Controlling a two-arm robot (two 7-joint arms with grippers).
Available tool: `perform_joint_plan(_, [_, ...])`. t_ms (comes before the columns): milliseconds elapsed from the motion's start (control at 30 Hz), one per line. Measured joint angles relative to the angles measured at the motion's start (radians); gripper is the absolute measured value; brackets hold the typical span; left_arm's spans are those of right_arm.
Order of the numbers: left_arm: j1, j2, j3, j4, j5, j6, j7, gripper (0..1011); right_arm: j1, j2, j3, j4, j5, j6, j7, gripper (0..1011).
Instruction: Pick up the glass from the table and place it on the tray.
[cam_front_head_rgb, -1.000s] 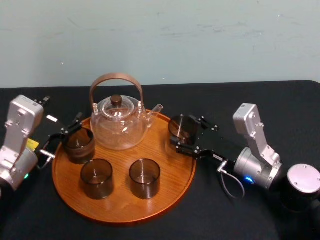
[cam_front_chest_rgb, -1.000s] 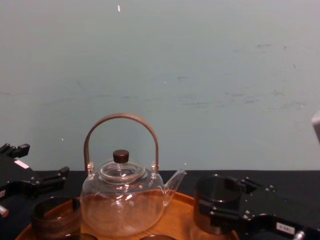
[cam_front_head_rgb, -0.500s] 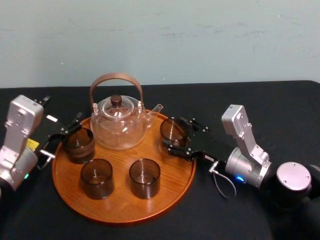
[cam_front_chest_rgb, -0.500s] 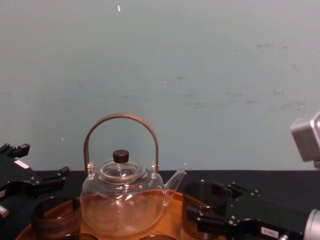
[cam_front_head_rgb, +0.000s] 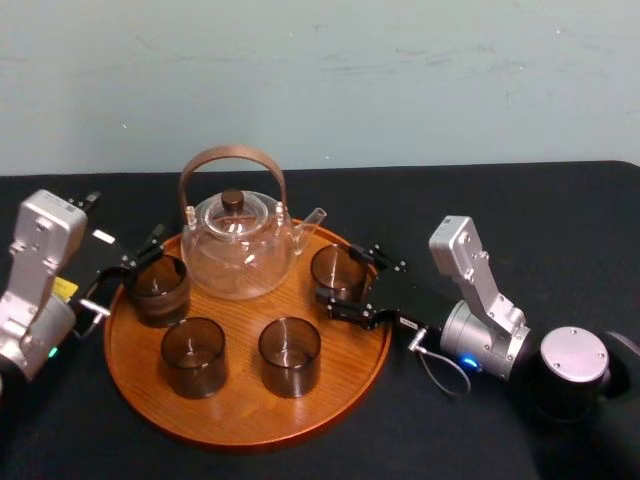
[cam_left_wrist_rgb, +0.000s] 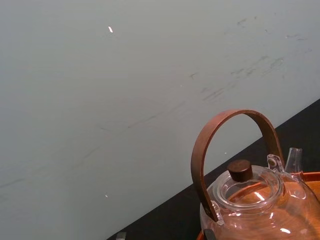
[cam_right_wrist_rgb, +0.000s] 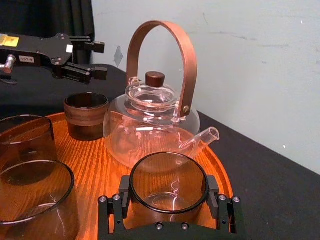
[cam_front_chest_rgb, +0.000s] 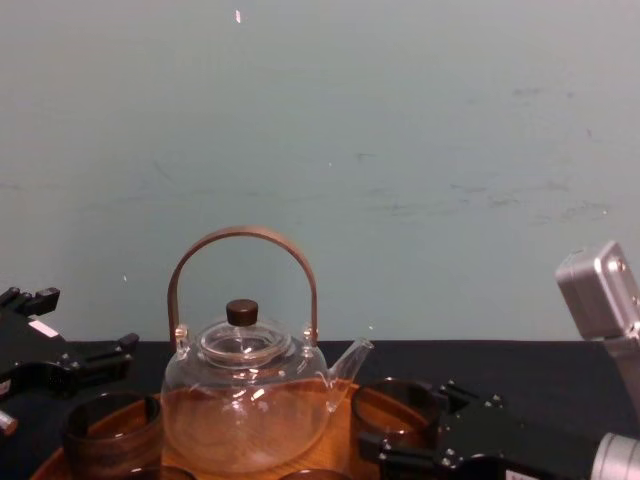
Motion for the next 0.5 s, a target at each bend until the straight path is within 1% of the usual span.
perform_joint_plan(500, [0.000,0.000,0.000,0.000,0.000,0.000,0.000,1001,0.003,-0.003,-0.002,0.017,-0.005,0.007,-0.004,904])
